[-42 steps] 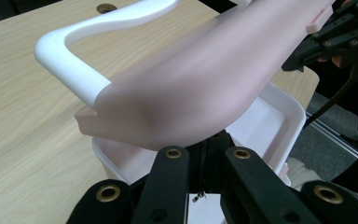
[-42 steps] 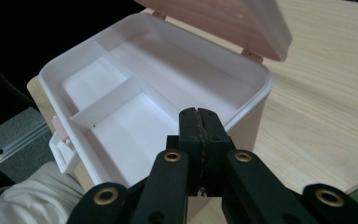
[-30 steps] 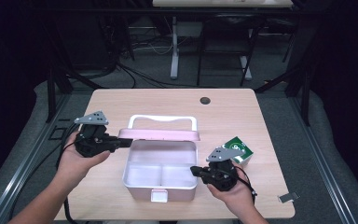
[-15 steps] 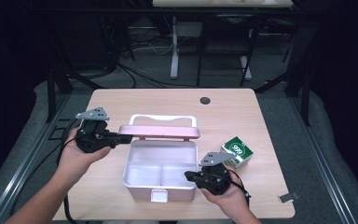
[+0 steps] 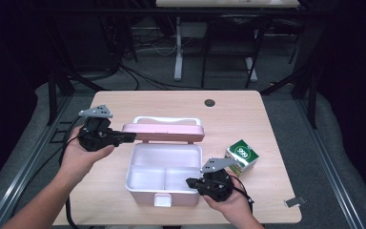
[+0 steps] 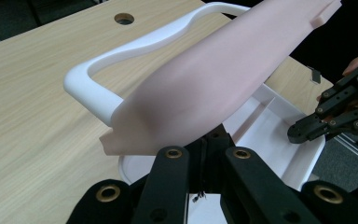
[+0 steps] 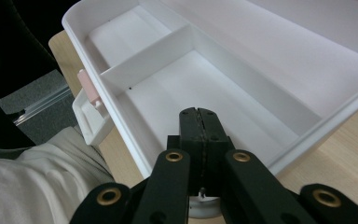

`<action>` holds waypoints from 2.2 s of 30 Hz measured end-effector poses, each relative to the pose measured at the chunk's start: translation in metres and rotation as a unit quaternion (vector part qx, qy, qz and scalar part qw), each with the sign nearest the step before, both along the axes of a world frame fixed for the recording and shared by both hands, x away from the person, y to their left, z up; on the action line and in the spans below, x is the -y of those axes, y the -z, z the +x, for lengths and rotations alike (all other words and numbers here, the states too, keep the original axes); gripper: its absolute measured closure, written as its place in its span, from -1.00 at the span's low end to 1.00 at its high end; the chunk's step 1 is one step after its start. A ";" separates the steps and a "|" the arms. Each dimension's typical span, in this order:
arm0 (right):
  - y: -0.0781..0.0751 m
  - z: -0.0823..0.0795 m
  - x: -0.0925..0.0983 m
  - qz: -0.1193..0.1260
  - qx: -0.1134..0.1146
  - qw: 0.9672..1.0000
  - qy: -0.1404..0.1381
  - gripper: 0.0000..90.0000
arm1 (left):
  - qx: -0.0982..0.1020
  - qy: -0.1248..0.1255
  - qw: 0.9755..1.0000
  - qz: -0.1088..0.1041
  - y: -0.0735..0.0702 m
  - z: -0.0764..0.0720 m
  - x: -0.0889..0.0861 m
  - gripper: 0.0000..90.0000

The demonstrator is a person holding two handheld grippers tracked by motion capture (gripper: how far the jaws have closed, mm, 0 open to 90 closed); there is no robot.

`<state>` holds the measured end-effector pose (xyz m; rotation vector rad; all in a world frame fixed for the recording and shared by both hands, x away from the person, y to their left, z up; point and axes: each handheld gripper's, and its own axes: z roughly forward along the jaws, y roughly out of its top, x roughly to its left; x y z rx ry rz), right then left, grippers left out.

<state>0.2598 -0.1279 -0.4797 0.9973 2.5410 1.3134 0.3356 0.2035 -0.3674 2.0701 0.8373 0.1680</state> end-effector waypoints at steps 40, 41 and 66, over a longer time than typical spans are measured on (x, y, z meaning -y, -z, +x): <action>0.003 -0.002 -0.001 -0.011 0.003 1.000 -0.008 1.00 | -0.006 -0.036 0.999 -0.007 -0.008 0.046 0.006 1.00; 0.003 -0.002 -0.002 -0.007 0.007 1.000 -0.006 1.00 | -0.009 -0.044 0.999 -0.009 -0.005 0.051 0.006 1.00; 0.003 -0.002 -0.002 -0.012 0.006 1.000 -0.006 1.00 | -0.010 -0.059 0.998 0.015 0.001 0.068 0.005 0.86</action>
